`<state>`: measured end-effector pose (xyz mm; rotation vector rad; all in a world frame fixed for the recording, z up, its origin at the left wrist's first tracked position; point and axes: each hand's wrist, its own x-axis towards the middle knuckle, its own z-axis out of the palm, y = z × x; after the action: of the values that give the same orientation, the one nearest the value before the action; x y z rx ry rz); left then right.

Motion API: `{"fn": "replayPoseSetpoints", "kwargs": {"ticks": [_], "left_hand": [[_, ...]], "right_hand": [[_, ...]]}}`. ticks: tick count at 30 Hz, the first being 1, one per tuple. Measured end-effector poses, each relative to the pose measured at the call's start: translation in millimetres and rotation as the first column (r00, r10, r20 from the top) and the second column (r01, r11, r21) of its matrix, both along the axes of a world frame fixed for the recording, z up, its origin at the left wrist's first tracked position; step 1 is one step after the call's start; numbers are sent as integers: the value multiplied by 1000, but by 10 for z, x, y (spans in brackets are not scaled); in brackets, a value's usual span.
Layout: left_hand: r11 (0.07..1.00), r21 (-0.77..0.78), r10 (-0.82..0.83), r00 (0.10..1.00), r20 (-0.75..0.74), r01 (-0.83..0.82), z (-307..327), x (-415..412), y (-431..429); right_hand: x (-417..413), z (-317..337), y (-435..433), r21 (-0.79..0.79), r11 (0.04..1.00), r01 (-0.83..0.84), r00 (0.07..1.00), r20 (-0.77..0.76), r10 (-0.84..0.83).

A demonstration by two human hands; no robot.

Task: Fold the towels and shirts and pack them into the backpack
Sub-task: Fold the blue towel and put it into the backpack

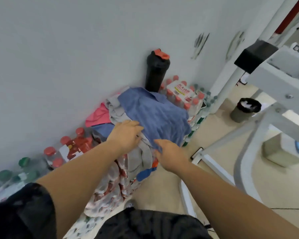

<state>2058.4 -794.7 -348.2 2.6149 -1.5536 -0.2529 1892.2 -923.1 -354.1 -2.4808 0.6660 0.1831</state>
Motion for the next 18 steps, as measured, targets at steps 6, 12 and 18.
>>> {"fn": "replayPoseSetpoints", "kwargs": {"ticks": [6, 12, 18], "left_hand": [[985, -63, -155, 986, 67, 159, -285, 315, -302], [970, -120, -198, 973, 115, 211, -255, 361, -462], [968, -226, -107, 994, 28, 111, -134, 288, -440]], "right_hand": [[266, -229, -101, -24, 996, 81, 996, 34, -80], [450, -375, -210, -41, 993, 107, 988, 112, -102], [451, -337, -375, -68, 998, 13, 986, 168, -1]]}}
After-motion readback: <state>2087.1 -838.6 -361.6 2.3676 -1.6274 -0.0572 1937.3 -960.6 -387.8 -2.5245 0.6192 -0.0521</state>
